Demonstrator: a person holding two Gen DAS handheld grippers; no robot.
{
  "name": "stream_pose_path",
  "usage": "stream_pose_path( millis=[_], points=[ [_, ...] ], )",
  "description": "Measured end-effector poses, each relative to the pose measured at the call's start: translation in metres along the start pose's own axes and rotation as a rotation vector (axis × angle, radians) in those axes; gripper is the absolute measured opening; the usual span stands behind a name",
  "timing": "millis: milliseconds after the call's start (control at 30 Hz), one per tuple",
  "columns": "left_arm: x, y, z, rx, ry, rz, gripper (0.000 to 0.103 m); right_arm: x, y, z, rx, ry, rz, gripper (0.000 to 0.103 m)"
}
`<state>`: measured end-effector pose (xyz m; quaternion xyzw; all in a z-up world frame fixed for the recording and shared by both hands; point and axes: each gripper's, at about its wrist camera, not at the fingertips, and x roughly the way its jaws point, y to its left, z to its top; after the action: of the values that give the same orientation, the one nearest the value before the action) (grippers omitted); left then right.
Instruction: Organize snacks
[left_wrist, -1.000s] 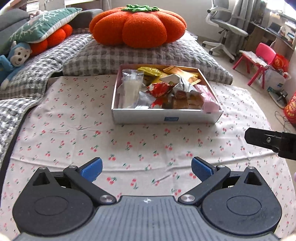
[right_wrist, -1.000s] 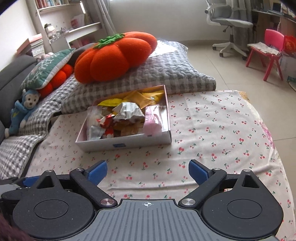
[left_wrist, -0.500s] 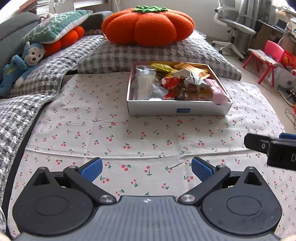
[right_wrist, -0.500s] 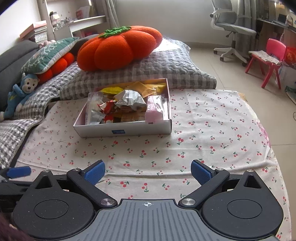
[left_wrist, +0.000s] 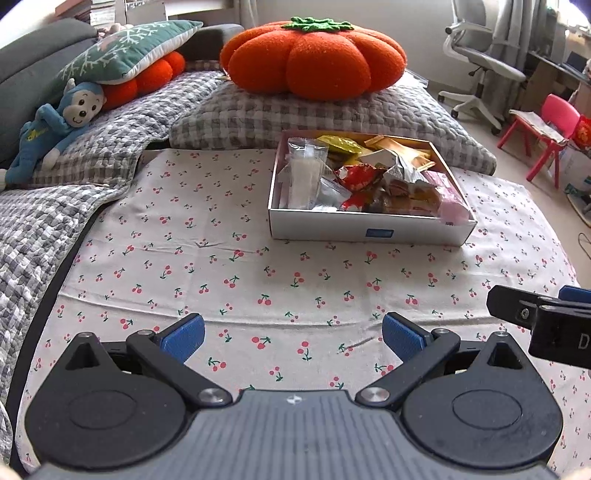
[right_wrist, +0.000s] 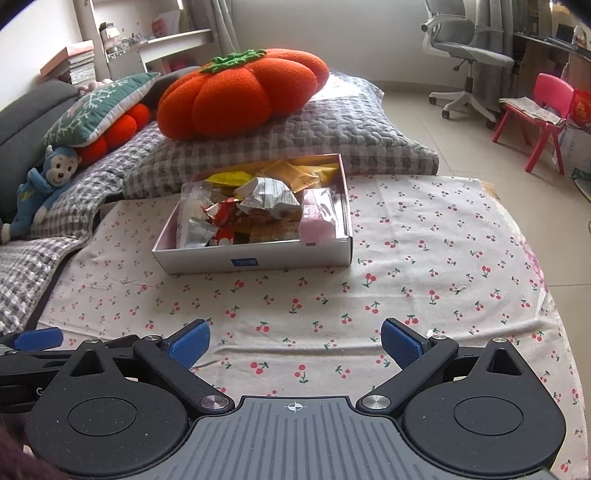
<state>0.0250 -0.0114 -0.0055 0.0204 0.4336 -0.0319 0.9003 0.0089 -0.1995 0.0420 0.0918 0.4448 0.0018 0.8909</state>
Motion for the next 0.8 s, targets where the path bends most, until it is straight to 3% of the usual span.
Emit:
stream_pose_path(
  millis=[800],
  points=[
    [-0.0059, 0.0012, 0.0022, -0.004, -0.015, 0.02, 0.103, -0.0037, 0.0097, 0.0006, -0.017, -0.012, 0.007, 0.1]
  ],
)
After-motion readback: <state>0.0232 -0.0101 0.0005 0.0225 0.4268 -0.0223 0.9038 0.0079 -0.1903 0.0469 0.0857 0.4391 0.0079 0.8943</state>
